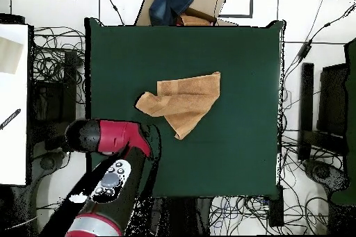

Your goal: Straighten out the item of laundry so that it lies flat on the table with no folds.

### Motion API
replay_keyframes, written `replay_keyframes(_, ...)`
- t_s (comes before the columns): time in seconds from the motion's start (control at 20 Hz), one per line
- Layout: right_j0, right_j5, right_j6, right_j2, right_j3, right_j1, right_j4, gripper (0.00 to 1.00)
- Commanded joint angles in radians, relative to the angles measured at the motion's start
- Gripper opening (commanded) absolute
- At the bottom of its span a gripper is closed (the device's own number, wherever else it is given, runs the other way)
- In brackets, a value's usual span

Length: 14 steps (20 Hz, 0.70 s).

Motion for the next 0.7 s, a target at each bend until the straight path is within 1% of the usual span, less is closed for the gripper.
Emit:
replay_keyframes(0.05, -0.008, -0.070, 0.234, 0.141, 0.006, 0.065, 0.060, 1.00)
replay_keyframes(0.4, -0.014, 0.015, 0.241, 0.111, -0.076, 0.081, 0.059, 1.00)
replay_keyframes(0.7, -0.032, 0.047, 0.237, 0.100, -0.151, 0.130, 0.058, 1.00)
